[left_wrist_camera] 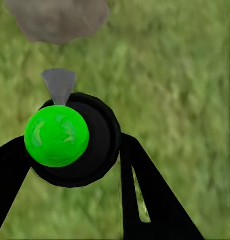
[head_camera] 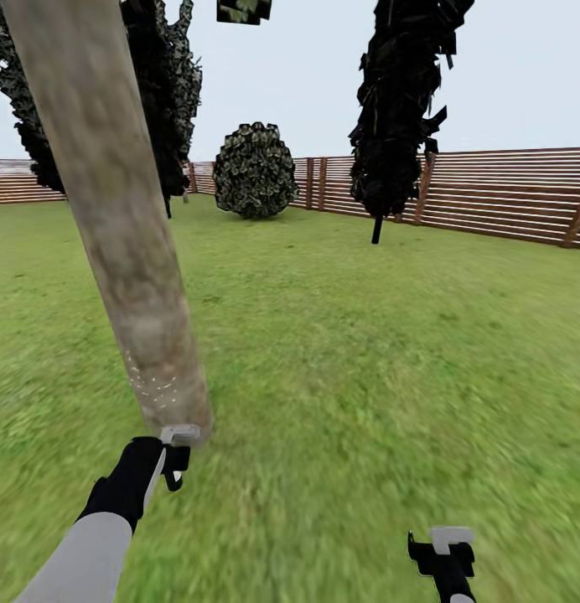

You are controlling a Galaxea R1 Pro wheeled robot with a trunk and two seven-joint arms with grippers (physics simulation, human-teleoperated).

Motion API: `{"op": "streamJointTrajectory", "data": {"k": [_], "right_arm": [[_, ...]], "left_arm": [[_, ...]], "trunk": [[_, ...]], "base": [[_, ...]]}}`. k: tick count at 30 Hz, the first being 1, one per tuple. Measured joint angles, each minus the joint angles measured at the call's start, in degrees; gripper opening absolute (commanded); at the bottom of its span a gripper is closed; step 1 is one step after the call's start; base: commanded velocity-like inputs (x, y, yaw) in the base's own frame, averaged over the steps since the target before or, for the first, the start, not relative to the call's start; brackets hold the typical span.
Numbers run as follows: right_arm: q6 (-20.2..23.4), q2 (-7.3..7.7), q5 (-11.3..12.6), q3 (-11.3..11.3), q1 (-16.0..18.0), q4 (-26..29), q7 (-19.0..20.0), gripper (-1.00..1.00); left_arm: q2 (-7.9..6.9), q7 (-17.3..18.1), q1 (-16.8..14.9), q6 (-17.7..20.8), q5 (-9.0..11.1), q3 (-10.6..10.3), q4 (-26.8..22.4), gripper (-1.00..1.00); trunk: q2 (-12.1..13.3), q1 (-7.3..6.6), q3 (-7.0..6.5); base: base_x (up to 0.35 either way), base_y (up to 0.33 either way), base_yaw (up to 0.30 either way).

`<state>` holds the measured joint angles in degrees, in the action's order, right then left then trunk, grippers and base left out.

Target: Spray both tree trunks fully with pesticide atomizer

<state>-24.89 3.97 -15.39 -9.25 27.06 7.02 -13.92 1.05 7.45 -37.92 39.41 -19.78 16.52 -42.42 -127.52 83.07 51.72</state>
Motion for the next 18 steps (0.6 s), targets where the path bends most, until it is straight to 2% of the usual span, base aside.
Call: {"op": "streamJointTrajectory", "data": {"k": [4, 13, 18], "right_arm": [[0.0, -0.01, 0.0, 0.0, 0.0, 0.0, 0.0, 1.00], [0.0, -0.01, 0.0, 0.0, 0.1, 0.0, 0.0, 1.00], [0.0, -0.01, 0.0, 0.0, 0.0, 0.0, 0.0, 1.00]], "left_arm": [[-0.01, 0.0, 0.0, 0.0, 0.0, 0.0, 0.0, -1.00], [0.05, 0.1, 0.0, 0.0, 0.1, -0.1, -0.1, -1.00], [0.12, 0.1, -0.3, 0.2, 0.0, -0.4, -0.2, -1.00]], "trunk": [[0.0, 0.00, 0.00], [0.0, 0.01, 0.00], [0.0, 0.00, 0.00]], "base": [[0.176, -0.289, 0.147], [0.116, -0.301, 0.271], [0.208, -0.263, 0.277]]}}
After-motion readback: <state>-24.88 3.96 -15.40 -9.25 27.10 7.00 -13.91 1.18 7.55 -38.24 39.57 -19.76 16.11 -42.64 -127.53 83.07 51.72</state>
